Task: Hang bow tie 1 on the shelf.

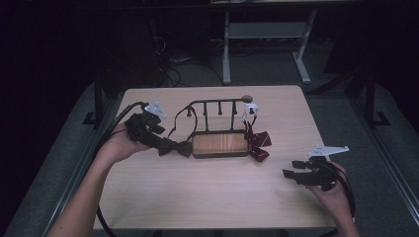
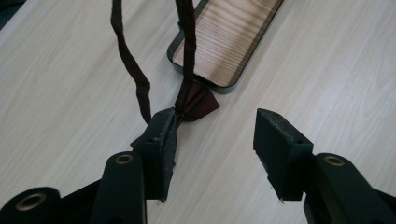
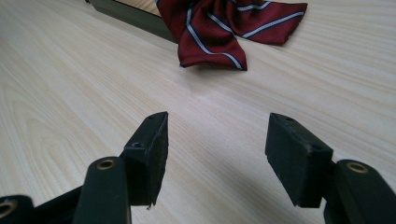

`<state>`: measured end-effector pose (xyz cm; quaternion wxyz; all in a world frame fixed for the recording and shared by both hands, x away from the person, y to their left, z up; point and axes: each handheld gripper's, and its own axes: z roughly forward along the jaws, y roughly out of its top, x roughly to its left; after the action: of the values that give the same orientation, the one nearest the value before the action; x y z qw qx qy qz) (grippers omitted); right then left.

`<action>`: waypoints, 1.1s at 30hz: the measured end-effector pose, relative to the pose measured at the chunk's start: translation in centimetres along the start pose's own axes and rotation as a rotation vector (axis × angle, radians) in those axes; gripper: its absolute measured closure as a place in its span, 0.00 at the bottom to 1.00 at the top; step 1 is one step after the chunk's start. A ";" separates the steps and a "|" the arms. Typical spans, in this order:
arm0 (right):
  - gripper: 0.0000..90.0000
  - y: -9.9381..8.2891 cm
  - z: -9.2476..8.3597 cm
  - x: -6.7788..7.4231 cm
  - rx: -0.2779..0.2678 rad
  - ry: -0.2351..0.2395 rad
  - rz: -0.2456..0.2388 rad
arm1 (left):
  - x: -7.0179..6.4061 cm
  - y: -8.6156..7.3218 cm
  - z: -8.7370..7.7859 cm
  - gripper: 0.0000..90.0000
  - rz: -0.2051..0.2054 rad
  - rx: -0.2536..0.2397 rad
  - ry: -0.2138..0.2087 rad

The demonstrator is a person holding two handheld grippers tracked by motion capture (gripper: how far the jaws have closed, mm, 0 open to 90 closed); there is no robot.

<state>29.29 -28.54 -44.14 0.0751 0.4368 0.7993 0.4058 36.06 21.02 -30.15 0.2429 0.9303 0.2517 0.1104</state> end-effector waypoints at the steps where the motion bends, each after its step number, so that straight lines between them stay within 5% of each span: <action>1: 0.44 0.0 0.0 0.0 0.000 -0.001 0.000 | -0.1 -0.1 0.0 0.53 0.001 -0.002 -0.001; 33: 0.44 -0.1 0.3 0.0 0.013 -0.003 0.005 | -1.7 -3.9 1.8 0.37 -0.035 -0.047 -0.006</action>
<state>29.39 -28.39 -44.39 0.0722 0.4399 0.8008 0.3999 33.56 22.33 -33.80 0.2674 0.9201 0.2645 0.1094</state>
